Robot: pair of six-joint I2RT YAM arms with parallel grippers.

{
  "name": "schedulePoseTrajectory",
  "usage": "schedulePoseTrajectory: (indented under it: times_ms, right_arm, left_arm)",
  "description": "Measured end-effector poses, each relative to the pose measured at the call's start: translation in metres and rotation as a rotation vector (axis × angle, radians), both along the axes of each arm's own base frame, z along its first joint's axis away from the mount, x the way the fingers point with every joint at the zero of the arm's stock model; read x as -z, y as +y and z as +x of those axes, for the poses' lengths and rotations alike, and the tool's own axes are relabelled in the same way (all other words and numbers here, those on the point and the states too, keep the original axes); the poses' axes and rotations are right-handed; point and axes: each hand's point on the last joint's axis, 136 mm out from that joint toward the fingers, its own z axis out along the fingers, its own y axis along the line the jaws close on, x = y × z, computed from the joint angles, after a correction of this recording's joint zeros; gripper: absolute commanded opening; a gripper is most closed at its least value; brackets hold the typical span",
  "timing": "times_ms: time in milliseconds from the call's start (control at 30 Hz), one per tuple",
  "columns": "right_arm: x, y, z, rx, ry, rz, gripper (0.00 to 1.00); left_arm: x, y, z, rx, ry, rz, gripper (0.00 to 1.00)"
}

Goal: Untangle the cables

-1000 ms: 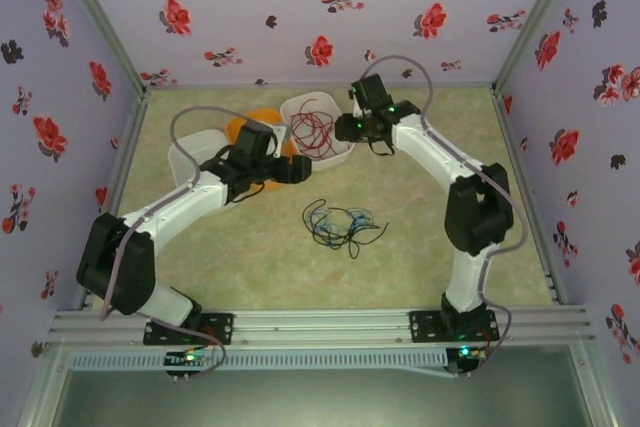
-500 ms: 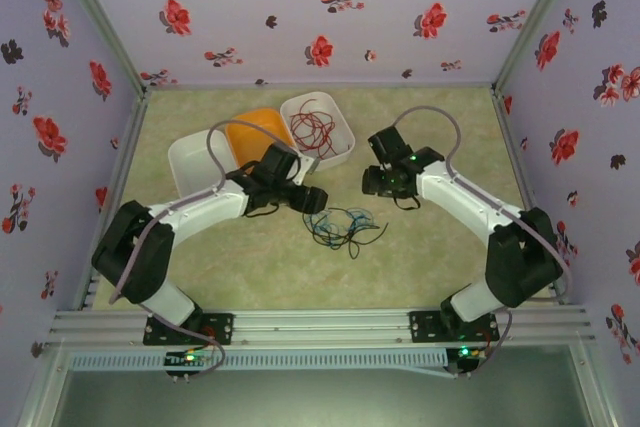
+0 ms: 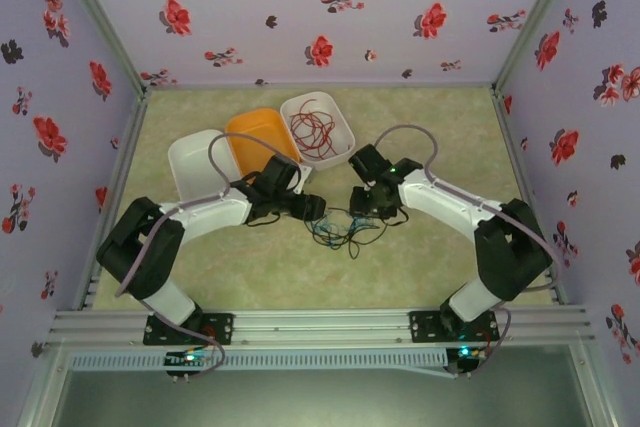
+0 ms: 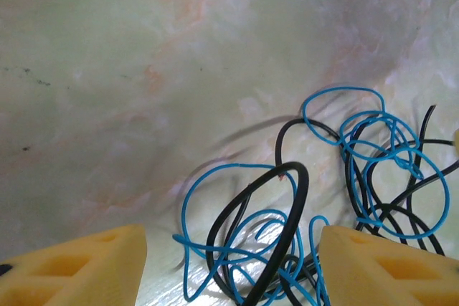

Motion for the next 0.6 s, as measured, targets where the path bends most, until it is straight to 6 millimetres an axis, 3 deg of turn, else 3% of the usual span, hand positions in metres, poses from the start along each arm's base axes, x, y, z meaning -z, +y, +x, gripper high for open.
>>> schedulePoseTrajectory:
  times_ms: [600]
  right_arm:
    - [0.022,0.022,-0.003,0.017,0.054,0.096,0.32]
  left_arm:
    - [0.005,0.000,0.003,-0.028,0.005,-0.008,0.58]
